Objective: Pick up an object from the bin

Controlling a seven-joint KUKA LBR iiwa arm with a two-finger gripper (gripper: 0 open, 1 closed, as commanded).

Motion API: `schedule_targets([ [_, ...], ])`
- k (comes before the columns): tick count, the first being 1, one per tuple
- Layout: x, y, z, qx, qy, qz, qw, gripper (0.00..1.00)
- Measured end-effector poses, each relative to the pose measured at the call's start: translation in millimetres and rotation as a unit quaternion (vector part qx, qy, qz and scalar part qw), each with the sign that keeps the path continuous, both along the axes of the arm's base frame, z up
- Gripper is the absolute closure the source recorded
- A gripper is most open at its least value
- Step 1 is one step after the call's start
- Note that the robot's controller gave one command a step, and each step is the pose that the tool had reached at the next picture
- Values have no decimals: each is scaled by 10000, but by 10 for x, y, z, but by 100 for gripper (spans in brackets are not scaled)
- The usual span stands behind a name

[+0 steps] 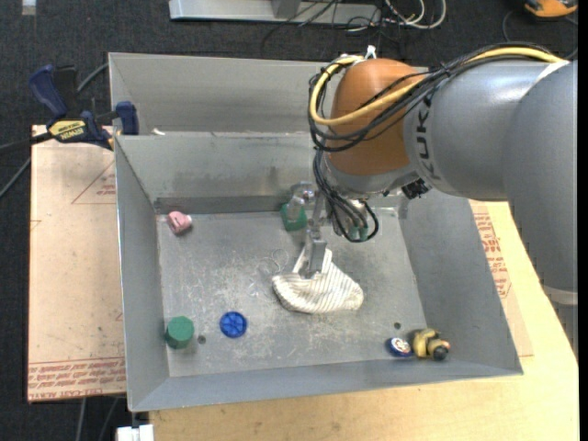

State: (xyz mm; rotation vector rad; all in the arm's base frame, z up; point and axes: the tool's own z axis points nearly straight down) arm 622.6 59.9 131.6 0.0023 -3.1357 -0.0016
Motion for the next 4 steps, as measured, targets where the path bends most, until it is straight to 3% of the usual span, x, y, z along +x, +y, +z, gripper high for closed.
schedule_targets([
  [1, 19, -4, 49, 2, -37, -8, 10000, 0],
  [2, -87, -726, -606, 2, -8, 823, 9966, 0],
  [3, -244, -252, -605, 15, -57, 2567, 9665, 100],
  [4, -244, -254, -605, 17, -57, 2563, 9666, 100],
])
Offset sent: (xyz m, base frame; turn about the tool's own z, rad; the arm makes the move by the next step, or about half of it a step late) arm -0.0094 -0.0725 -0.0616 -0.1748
